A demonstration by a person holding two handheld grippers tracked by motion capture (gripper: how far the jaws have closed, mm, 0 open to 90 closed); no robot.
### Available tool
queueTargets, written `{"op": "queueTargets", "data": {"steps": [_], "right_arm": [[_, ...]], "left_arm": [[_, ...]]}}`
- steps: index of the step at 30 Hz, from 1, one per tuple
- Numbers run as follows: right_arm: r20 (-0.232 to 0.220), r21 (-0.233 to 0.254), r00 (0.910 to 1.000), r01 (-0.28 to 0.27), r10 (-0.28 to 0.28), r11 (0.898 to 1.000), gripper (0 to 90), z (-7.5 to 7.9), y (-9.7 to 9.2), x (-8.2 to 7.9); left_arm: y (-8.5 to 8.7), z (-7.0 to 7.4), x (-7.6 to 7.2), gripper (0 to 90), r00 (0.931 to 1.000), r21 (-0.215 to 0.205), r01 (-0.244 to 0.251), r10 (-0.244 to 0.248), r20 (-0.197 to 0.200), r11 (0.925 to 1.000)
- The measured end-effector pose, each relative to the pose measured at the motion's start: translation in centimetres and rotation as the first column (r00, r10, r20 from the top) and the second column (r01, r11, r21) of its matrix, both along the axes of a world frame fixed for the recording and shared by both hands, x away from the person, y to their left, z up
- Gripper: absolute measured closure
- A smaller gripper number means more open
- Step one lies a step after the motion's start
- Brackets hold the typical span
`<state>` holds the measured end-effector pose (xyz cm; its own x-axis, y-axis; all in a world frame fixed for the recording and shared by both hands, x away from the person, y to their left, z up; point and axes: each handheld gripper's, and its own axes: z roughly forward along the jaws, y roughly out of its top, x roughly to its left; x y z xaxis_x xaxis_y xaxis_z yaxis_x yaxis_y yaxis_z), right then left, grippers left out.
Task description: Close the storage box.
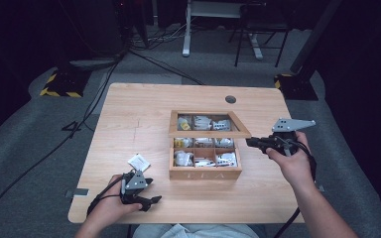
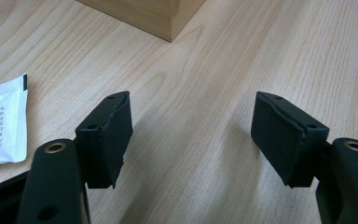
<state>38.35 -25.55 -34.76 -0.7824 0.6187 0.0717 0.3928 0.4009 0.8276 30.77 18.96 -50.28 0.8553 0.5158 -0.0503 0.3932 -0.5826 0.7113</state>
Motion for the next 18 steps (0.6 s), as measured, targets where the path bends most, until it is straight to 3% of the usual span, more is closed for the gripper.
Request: {"op": "queueTargets", "data": {"steps": [18], "right_arm": [[-0.045,-0.03,0.9989,-0.014,0.012,0.999,90.0,-1.7,0.0,-0.9]], "left_arm": [[0.0,0.0,0.0,29.2,1.0,0.0,-0.009,0.009,-0.002,1.0]]}}
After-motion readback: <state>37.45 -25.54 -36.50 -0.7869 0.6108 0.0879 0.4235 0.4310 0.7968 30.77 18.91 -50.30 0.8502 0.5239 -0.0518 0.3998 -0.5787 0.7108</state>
